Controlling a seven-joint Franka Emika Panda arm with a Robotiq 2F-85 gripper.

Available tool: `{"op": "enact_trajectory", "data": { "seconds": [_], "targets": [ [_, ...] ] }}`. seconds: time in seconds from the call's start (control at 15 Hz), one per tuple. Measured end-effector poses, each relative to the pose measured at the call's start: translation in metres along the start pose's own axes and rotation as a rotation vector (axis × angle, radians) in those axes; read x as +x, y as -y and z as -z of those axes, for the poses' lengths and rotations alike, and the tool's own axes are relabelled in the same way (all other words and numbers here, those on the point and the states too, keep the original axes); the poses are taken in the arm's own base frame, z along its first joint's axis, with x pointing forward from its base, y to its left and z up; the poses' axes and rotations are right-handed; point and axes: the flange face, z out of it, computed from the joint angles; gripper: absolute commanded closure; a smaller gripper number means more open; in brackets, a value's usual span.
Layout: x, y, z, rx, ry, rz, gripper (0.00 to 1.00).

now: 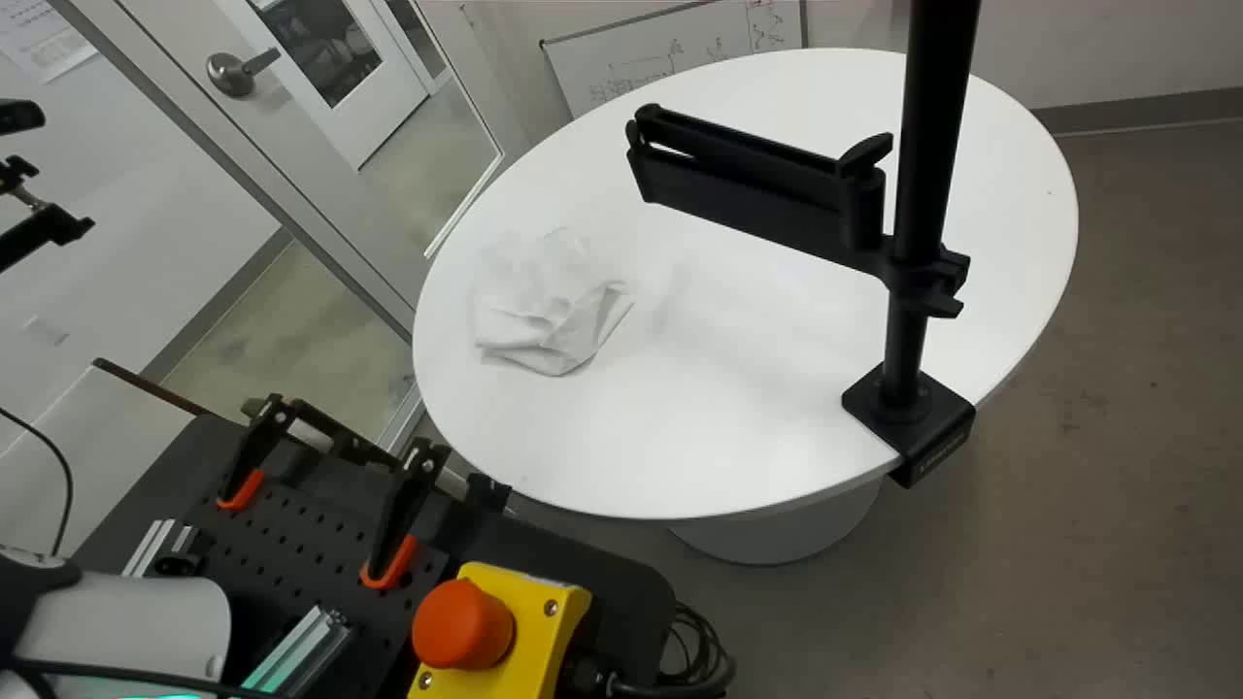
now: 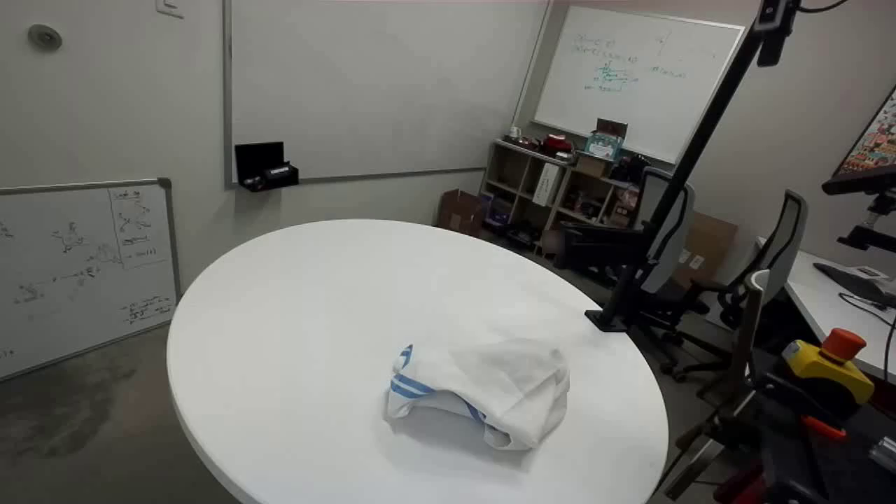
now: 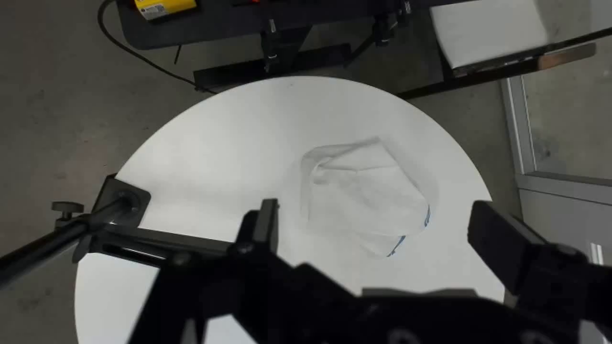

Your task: Hang the white cloth on the black rod

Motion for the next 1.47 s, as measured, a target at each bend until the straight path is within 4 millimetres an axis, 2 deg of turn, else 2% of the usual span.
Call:
{"op": "enact_trajectory", "data": {
  "seconds": [0.27, 0.47, 1.07, 1.47],
  "targets": [
    [0.001, 0.003, -0.002, -0.007, 0.006, 0.005, 0.0],
    [0.009, 0.017, -0.021, -0.031, 0.045, 0.033, 0.0],
    [0.058, 0.08, -0.13, -0.174, 0.123, 0.191, 0.0],
    [0.081, 0.13, -0.209, -0.271, 0.118, 0.33, 0.0]
  ]
}}
